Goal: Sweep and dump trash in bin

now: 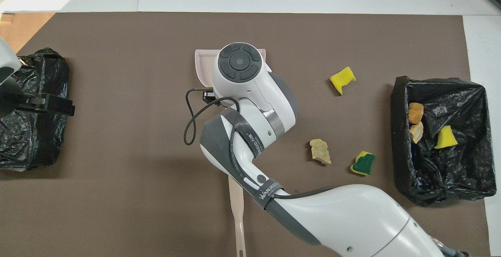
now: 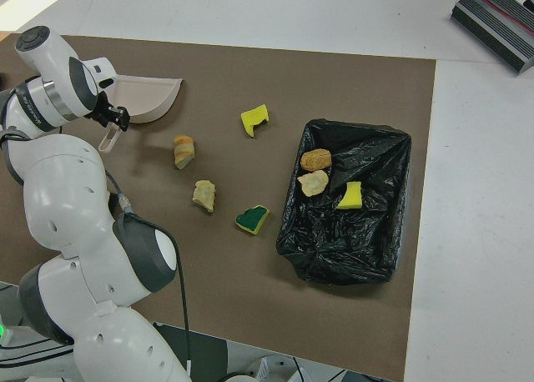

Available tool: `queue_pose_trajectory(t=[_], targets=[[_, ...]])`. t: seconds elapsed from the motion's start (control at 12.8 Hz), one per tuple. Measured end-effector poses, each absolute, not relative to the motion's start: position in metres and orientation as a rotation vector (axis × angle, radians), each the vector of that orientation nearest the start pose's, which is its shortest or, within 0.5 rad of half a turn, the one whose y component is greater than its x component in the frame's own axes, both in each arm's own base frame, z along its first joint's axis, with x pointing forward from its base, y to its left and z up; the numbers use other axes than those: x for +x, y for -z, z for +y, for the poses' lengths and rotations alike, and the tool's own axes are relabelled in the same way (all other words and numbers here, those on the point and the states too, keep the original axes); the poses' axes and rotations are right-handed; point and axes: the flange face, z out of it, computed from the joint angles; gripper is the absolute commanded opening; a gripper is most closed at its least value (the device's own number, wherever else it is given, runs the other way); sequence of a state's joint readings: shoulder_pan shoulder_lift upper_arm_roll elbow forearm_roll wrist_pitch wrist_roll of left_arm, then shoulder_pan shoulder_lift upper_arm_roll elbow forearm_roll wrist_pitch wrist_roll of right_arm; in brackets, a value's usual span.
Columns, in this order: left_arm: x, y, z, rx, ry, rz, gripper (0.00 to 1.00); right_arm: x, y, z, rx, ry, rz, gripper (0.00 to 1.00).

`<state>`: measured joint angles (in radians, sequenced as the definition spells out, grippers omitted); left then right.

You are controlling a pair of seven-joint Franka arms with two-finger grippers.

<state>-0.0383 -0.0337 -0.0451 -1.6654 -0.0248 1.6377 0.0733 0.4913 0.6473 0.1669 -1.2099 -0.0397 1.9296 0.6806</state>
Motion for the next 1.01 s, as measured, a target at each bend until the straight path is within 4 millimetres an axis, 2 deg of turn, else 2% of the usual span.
queue_pose_trajectory(t=[0.23,0.39,0.47,0.62,0.86,1.01], targets=[[0.566,-0.571,-0.060,-3.181,-0.043,0.263,1.00,0.574,-0.449,0.414,-3.091,-0.015,0.043,0.66],[0.580,-0.554,-0.082,-3.184,-0.002,0.316,1.00,0.537,-0.470,0.408,-3.139,-0.086,0.004,0.66],[0.586,-0.543,-0.097,-3.182,0.003,0.352,1.00,0.514,-0.472,0.411,-3.146,-0.129,-0.026,0.66],[0.598,-0.518,-0.125,-3.176,-0.012,0.414,1.00,0.469,-0.457,0.418,-3.114,-0.226,-0.052,0.65],[0.621,-0.487,-0.182,-3.163,-0.037,0.530,1.00,0.411,-0.399,0.410,-3.046,-0.245,-0.019,0.63],[0.625,-0.463,-0.222,-3.160,-0.049,0.546,1.00,0.372,-0.358,0.410,-3.072,-0.295,-0.062,0.60]])
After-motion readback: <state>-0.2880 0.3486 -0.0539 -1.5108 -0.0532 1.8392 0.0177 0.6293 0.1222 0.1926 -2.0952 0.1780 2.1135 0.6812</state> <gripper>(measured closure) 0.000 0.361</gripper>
